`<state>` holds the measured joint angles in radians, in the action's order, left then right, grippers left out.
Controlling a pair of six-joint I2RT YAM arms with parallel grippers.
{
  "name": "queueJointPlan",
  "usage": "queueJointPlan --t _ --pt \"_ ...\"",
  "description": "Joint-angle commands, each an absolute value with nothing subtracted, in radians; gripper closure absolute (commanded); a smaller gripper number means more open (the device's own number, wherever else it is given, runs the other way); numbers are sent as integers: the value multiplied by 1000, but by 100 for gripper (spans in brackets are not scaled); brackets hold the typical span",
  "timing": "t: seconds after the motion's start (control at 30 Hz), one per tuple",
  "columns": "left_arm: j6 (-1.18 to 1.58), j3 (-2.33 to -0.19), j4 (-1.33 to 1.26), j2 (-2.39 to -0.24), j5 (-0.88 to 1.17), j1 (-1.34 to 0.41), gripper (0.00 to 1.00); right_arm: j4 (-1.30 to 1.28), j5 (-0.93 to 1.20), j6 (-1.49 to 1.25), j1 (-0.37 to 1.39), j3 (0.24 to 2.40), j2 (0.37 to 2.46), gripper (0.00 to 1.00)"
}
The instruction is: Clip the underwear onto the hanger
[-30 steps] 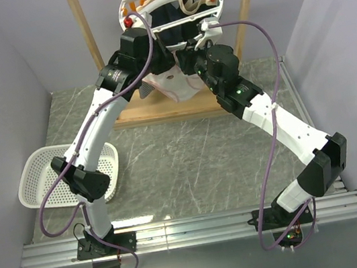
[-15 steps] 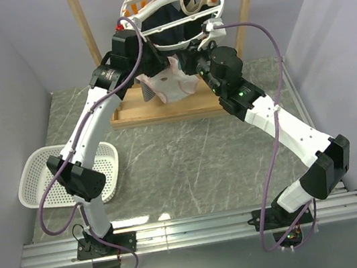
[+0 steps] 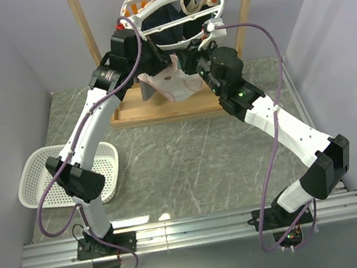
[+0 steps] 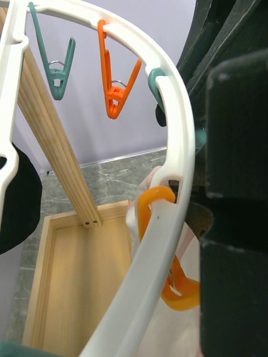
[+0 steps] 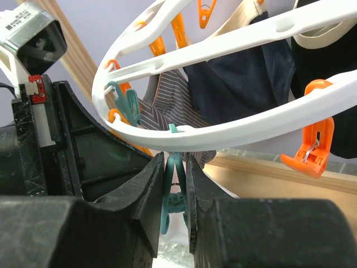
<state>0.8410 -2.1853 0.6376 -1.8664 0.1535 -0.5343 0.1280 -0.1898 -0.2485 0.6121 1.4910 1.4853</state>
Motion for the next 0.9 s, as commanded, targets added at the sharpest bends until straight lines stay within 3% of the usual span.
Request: queueJointPlan --t 0.0,0.87 --pt "874 -2184 598 -1813 170 -537 100 83 -175 -261 618 1483 1457 100" --pt "916 -2181 589 -1825 193 -540 100 155 -198 -272 618 1462 1473 100"
